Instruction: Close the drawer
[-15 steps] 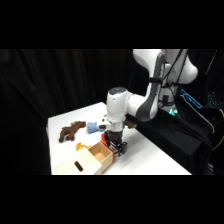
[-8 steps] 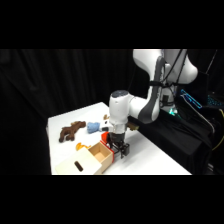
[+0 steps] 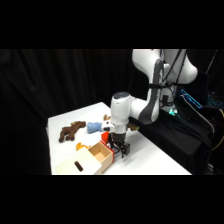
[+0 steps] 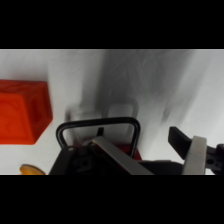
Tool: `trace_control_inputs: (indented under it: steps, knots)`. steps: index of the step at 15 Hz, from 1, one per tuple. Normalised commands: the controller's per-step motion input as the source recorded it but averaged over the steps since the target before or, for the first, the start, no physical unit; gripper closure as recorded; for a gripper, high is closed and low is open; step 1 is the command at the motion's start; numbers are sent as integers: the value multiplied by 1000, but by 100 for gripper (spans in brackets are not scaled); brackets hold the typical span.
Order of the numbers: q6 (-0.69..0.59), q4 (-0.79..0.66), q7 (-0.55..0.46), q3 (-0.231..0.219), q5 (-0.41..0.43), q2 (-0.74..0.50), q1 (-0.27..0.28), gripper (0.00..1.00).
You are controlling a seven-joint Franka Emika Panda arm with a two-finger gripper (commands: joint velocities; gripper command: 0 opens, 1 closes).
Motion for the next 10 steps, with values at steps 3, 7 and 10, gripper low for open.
trace_control_inputs:
  steps: [3,7,10]
  knots:
    - [159,134,-146,101,51,163,-58,0]
    - [157,121,-151,107,52,151,-89,0]
    - [152,73,-141,103,50,101,-107,0]
